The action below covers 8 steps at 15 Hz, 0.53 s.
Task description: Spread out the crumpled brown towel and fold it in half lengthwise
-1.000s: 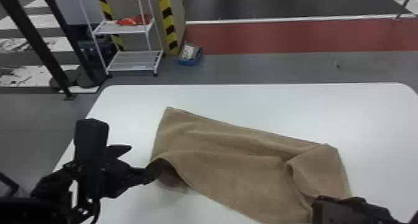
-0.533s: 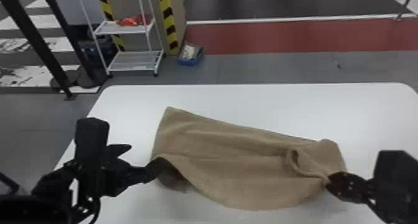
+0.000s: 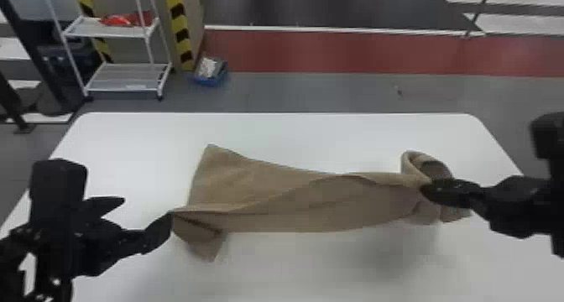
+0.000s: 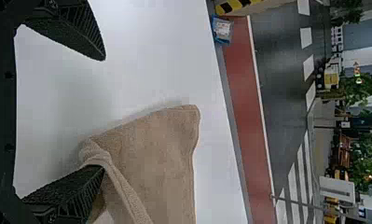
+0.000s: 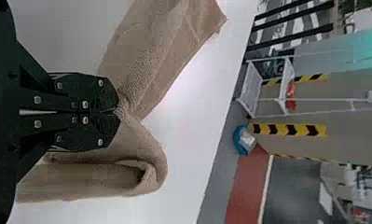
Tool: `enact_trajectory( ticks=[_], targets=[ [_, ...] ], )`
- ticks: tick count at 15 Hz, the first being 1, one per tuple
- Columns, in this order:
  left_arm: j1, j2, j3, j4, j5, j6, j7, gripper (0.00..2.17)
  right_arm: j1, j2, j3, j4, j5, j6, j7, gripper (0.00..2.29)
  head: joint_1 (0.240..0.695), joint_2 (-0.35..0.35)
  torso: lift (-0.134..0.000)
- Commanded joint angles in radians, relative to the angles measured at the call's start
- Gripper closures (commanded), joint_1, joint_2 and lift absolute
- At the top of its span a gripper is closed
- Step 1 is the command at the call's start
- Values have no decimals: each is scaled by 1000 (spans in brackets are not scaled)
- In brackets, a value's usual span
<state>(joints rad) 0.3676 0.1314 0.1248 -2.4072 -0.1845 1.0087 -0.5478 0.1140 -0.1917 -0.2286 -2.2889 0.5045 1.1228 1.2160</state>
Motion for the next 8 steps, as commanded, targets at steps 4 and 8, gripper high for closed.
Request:
enact_trajectory(
  ticks=[4, 8],
  targets=[
    [7, -3, -7, -3, -12, 3, 0, 80, -73, 12, 135, 143, 86, 193, -205, -2, 695, -54, -125],
    [5, -1, -2, -3, -12, 3, -1, 80, 21, -6, -6, 55, -14, -34, -121, 36, 695, -66, -125]
  ],
)
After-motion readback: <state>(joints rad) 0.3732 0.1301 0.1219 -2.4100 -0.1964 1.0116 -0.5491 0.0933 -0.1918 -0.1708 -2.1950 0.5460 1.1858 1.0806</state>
